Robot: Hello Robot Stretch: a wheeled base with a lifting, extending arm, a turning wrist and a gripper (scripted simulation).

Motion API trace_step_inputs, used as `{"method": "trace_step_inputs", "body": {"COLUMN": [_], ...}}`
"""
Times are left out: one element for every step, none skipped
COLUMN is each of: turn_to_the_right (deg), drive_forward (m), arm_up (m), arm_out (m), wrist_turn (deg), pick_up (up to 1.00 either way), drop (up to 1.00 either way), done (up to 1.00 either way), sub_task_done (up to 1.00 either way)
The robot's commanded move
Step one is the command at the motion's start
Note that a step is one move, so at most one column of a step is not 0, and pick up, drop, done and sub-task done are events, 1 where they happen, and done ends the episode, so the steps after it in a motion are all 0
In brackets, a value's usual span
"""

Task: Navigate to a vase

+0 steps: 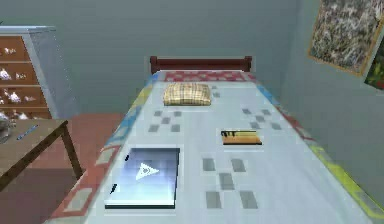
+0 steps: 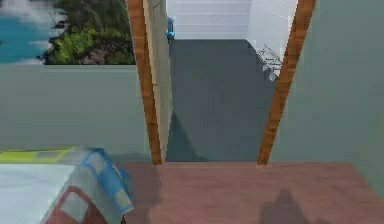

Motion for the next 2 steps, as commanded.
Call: {"method": "trace_step_inputs", "body": {"turn_to_the_right": [-45.0, -45.0], "drive_forward": [0.00, 0.00], "arm_up": [0.00, 0.00], "arm_out": [0.00, 0.00], "wrist_turn": [0.0, 0.0], "pick_up": [0.00, 0.00], "drop": [0.00, 0.00], "done": [0.00, 0.00], "sub_task_done": [0.00, 0.00]}}
